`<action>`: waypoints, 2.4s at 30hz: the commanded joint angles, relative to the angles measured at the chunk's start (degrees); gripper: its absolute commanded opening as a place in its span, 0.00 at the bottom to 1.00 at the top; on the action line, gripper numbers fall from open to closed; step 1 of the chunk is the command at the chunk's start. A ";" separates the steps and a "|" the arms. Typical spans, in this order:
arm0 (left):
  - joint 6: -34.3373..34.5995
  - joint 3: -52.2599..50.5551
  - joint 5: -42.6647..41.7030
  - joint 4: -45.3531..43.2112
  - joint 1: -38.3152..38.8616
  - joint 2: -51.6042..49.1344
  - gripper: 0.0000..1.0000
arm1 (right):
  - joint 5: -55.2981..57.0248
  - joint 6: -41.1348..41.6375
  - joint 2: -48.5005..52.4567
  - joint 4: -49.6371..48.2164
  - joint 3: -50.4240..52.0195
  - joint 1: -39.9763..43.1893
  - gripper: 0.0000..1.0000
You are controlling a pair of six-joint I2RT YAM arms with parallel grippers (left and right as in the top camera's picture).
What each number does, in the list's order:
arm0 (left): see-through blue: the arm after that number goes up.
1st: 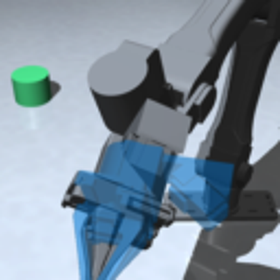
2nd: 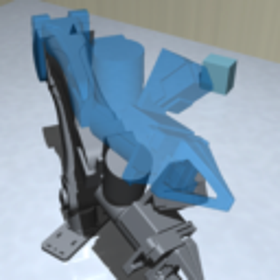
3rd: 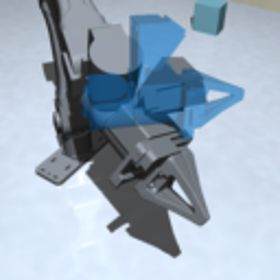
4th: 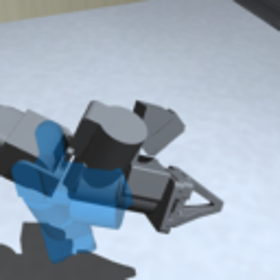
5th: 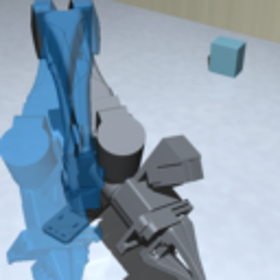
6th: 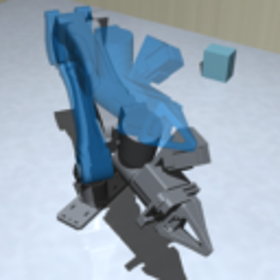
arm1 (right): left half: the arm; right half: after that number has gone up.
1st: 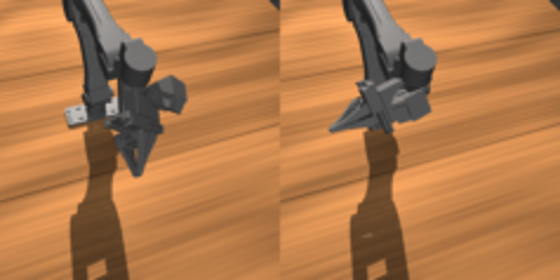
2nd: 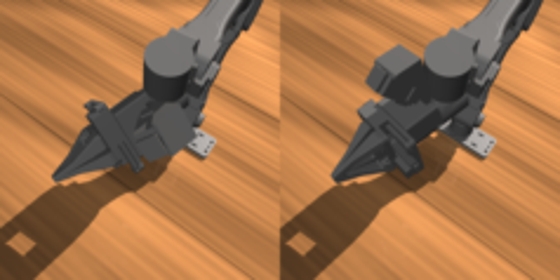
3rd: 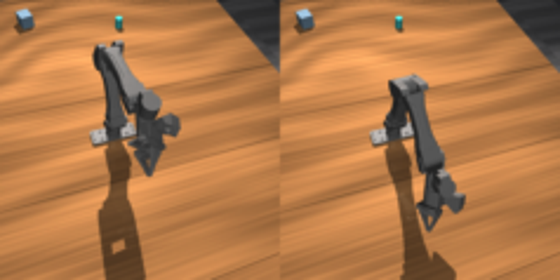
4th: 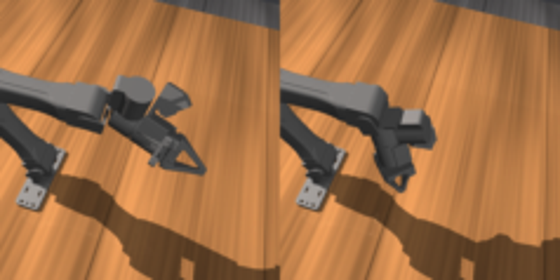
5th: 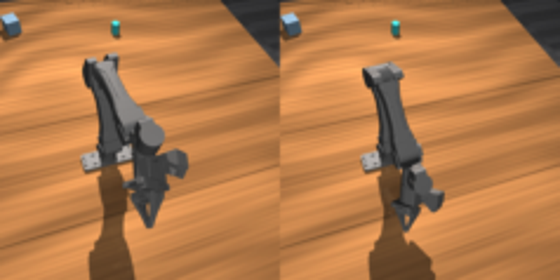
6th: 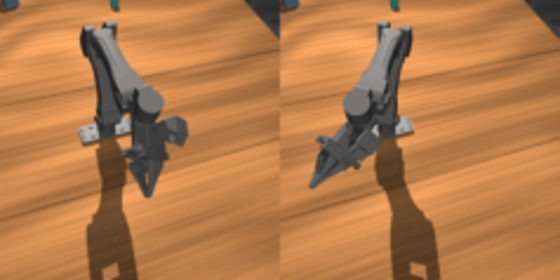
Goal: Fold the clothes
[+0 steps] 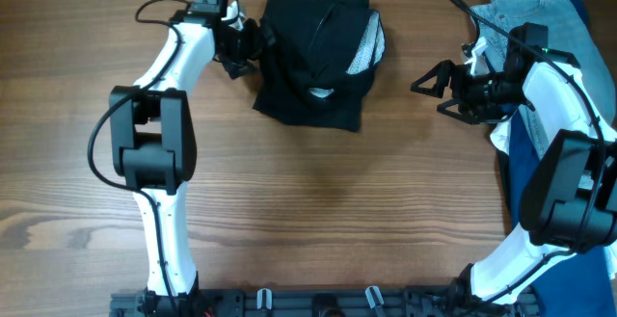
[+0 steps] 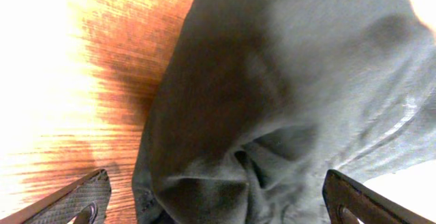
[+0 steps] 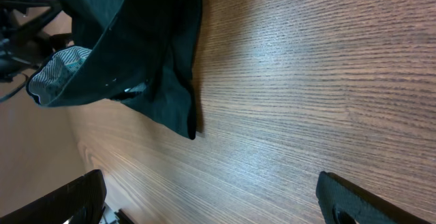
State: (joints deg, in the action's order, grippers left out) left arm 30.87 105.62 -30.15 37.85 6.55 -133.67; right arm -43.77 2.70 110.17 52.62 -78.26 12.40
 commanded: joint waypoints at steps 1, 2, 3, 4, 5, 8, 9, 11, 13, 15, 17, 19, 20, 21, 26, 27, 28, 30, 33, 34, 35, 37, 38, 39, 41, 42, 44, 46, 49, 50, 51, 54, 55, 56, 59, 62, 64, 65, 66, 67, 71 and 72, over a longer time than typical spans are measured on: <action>-0.87 -0.61 -3.89 -1.05 0.09 4.94 1.00 | -3.98 -1.95 -1.42 -1.36 -1.25 -0.24 1.00; -0.90 -0.61 -3.89 -1.03 0.09 5.44 1.00 | -5.66 -2.64 -1.42 -2.14 -1.25 -0.35 1.00; -0.90 -0.61 -3.89 -0.79 0.02 6.05 1.00 | -6.64 -2.47 -1.42 -3.02 -1.25 -0.55 1.00; -0.87 -0.61 -3.89 -0.57 -0.09 6.78 1.00 | -7.39 -1.81 -1.42 -3.98 -1.25 -0.96 1.00; -0.90 -0.61 -3.89 -0.17 -0.15 7.56 1.00 | -7.56 -0.50 -1.38 -4.94 -1.25 -1.66 1.00; -0.94 -0.61 -3.91 1.20 -0.35 9.68 1.00 | -8.17 0.66 -0.81 -8.33 -1.25 -3.98 1.00; -0.92 -0.61 -3.91 1.90 -0.35 10.47 1.00 | -8.20 2.12 -0.20 -9.92 -1.25 -4.96 1.00; -0.90 -0.61 -4.17 3.65 -0.35 12.26 1.00 | -7.72 4.48 1.05 -12.85 -1.22 -7.17 1.00; -0.90 -0.61 -7.87 5.11 -0.33 13.57 1.00 | -7.41 8.22 3.26 -15.63 -1.22 -9.42 1.00; -0.90 -0.61 -10.80 6.32 -0.28 14.01 1.00 | -7.37 10.82 5.84 -17.59 -1.22 -10.78 1.00; -0.92 -0.61 -12.76 7.89 -0.07 14.10 1.00 | -7.67 12.72 8.61 -18.56 -1.22 -11.67 1.00; -2.12 -0.61 -12.90 9.75 0.24 14.10 1.00 | -9.68 12.94 11.54 -19.28 -1.22 -12.02 1.00; -2.21 -0.61 -12.90 10.49 0.46 14.10 1.00 | -10.64 12.92 12.85 -19.82 -1.25 -12.02 1.00; -2.23 -0.61 -12.92 11.15 0.76 14.10 1.00 | -11.52 13.38 14.25 -20.76 -1.22 -12.02 1.00; -5.05 -0.61 -14.84 13.79 2.45 14.67 1.00 | -14.60 14.67 16.39 -26.47 -1.22 -12.02 1.00; -5.20 -0.61 -15.06 14.47 3.04 14.88 1.00 | -14.86 15.82 16.50 -28.28 -1.22 -12.02 1.00; -5.22 -0.61 -15.04 14.88 3.50 15.06 1.00 | -14.84 16.76 16.50 -29.75 -1.22 -12.02 1.00; -5.22 -0.61 -15.04 15.43 4.42 15.17 1.00 | -15.08 19.41 16.50 -33.22 -1.25 -12.02 1.00; -5.22 -0.61 -14.99 16.02 5.75 15.17 1.00 | -16.85 21.88 16.50 -38.77 -1.25 -12.00 1.00; -5.22 -0.61 -14.99 16.02 6.16 15.17 1.00 | -17.16 22.49 16.50 -39.87 -1.25 -12.00 1.00; -5.27 -0.61 -14.97 16.02 6.49 15.17 1.00 | -17.35 23.10 16.50 -41.33 -1.25 -12.00 1.00; -5.27 -0.61 -14.95 16.04 6.84 15.17 1.00 | -17.88 24.57 16.50 -44.11 -1.25 -12.00 1.00; -5.25 -0.61 -14.93 16.02 6.84 15.17 1.00 | -18.32 25.09 16.50 -45.11 -1.25 -12.02 1.00; -5.25 -0.61 -14.95 16.04 6.84 15.17 1.00 | -18.25 26.03 16.50 -45.46 -1.25 -12.02 1.00; -5.25 -0.61 -14.95 16.04 6.84 15.17 1.00 | -17.59 26.67 16.50 -44.59 -1.25 -12.09 1.00; -5.22 -0.61 -14.95 16.04 6.84 15.17 1.00 | -15.02 28.96 16.50 -40.85 -1.25 -12.00 1.00; -5.22 -0.61 -14.95 16.04 6.84 15.17 1.00 | -10.97 28.46 16.50 -35.50 -1.25 -11.93 1.00; -5.46 -0.61 -14.73 16.02 6.84 15.17 1.00 | -8.00 26.84 16.50 -31.06 -1.25 -11.45 1.00; -6.71 -0.61 -14.78 16.04 6.84 15.17 1.00 | -6.95 27.47 16.50 -30.84 -1.25 -10.60 1.00; -6.71 -0.61 -14.78 16.04 6.84 15.17 1.00 | -6.82 27.74 16.50 -31.80 -1.25 -10.51 1.00; -6.69 -0.61 -14.82 16.11 6.84 15.17 1.00 | -5.55 29.31 16.50 -32.70 -1.25 -10.51 0.99; -6.71 -0.61 -14.82 17.81 6.84 15.17 1.00 | -4.44 32.57 16.50 -38.77 -1.25 -10.58 1.00; -6.71 -0.61 -14.82 18.29 6.84 15.17 1.00 | -4.44 33.11 16.50 -40.11 -1.25 -10.62 1.00; -6.71 -0.61 -14.82 18.88 6.84 15.17 1.00 | -4.44 34.71 16.50 -42.45 -1.25 -10.71 1.00; -6.73 -0.61 -15.26 19.61 6.99 15.17 1.00 | -4.22 36.57 16.61 -45.86 -1.25 -11.72 1.00; -6.84 -0.61 -15.76 19.58 7.23 15.17 1.00 | -3.87 37.99 16.94 -47.25 -1.25 -13.90 1.00; -7.85 -0.61 -17.40 19.54 7.23 15.17 1.00 | -3.26 39.34 17.03 -47.17 -1.25 -15.06 1.00; -8.00 -0.61 -17.90 19.56 7.23 15.17 1.00 | -3.06 40.19 17.03 -47.04 -1.22 -15.74 1.00; -7.98 -0.61 -18.45 19.52 7.23 15.17 1.00 | -2.36 41.53 17.03 -46.80 -1.22 -16.52 1.00; -8.00 -0.61 -19.52 19.45 7.23 15.17 1.00 | -1.51 42.66 17.03 -46.77 -1.22 -17.29 1.00; -8.00 -0.61 -23.15 19.43 7.23 15.17 1.00 | 4.66 46.88 17.03 -45.53 -1.22 -20.33 1.00; -8.04 -0.61 -23.41 19.45 7.23 15.17 1.00 | 5.20 47.34 17.03 -45.55 -1.22 -20.85 1.00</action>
State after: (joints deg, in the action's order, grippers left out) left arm 24.23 105.58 -49.58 57.25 13.45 -121.03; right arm -43.59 46.30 125.80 6.46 -79.33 -6.39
